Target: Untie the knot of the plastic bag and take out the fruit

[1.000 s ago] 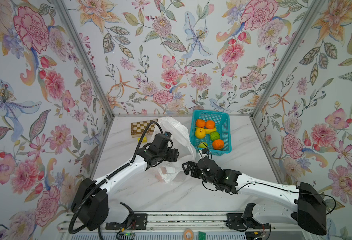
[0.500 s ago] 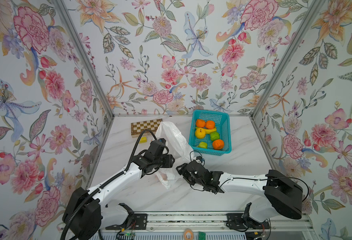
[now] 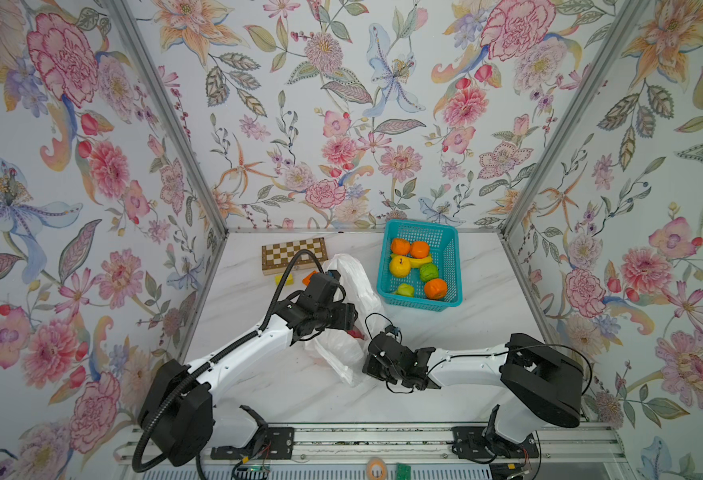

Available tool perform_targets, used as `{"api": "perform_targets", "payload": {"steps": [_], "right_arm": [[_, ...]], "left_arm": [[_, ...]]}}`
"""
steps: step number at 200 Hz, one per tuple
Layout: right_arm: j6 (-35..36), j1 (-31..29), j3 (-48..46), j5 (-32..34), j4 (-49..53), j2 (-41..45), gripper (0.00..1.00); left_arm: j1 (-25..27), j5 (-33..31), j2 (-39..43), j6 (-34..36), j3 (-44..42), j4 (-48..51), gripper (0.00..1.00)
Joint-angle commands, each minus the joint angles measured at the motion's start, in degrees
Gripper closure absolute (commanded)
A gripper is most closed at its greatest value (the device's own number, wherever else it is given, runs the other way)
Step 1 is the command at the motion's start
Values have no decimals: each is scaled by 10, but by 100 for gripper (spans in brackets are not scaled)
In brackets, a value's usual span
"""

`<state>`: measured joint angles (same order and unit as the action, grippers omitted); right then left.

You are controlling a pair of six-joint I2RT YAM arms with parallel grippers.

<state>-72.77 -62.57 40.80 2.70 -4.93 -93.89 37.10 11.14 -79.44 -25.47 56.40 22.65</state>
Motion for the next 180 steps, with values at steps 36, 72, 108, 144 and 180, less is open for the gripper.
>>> {"api": "perform_targets", "payload": {"steps": [36,72,108,144,180], "right_arm": [[57,-4,26,-7,61,-17,100],[69,-1,28,15,79,1,100],[67,2,31,26,91,0,100],[61,1,36,45,102,1,100],[67,2,42,59,106,5,100]], "left_arm": [[7,-6,-56,68,-12,-7,27],[8,-21,-82,93,-16,9,17],[22,15,-97,110,-14,18,14],[26,16,-131,114,-22,50,9],[31,-4,-149,112,-22,56,1]]}}
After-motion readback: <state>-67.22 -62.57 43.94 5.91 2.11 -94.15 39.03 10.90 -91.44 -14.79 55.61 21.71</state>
